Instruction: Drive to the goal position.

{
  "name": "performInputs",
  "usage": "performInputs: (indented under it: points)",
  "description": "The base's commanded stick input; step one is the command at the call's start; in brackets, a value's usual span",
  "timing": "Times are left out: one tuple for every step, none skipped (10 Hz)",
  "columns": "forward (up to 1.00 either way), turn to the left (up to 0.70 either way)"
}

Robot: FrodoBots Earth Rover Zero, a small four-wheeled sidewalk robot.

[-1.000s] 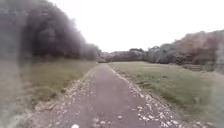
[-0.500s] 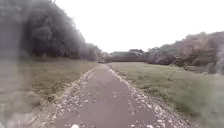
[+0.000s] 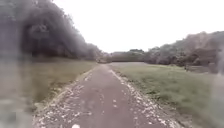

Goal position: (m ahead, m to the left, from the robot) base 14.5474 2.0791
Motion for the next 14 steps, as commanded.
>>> performInputs:
  points:
    - [0.85,0.01]
    - [0.85,0.01]
    - [0.85,0.01]
    - [0.85,0.01]
    - [0.85,0.01]
    - [0.85,0.01]
    - [0.85,0.01]
    - [0.85,0.01]
    - [0.85,0.01]
    - [0.85,0.01]
    - [0.85,0.01]
    - [0.85,0.01]
    - [0.85,0.01]
    - [0.85,0.01]
